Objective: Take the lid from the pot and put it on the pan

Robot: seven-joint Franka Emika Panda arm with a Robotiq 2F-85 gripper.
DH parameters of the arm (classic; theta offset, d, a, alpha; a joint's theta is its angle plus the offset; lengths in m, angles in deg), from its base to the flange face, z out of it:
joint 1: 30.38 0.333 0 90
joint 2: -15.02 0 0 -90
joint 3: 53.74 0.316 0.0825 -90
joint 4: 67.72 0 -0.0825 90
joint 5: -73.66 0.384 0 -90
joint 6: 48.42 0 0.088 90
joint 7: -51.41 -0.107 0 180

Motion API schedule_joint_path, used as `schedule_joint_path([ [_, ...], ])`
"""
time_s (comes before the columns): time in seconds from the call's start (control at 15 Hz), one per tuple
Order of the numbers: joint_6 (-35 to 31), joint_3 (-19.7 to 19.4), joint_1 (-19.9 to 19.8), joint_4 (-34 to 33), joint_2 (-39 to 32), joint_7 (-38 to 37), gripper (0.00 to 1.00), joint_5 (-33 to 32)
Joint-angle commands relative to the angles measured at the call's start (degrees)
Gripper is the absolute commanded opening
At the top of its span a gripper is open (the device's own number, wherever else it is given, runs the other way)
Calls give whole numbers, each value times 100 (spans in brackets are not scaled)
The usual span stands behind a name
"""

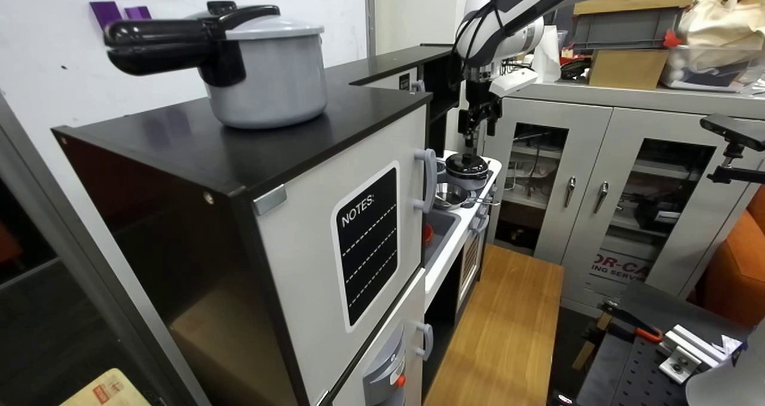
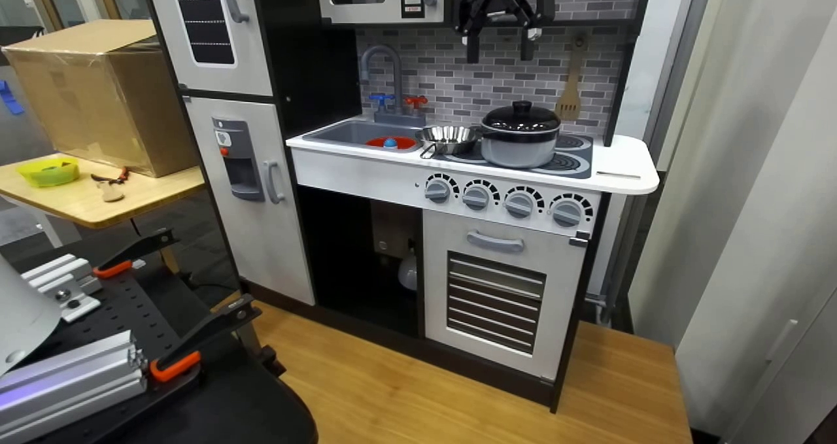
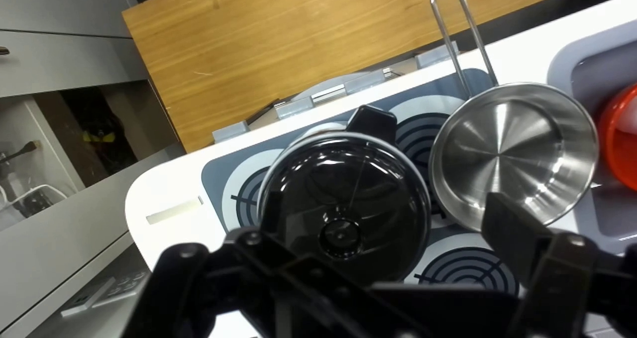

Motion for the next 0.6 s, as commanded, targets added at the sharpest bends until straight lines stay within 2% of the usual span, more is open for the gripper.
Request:
schedule_joint_path([
  [0.0,-217,50,-47,-82,-132,-80,100,-37],
  [0.53,-621,32,-57,-319,-581,-187,100,-99],
])
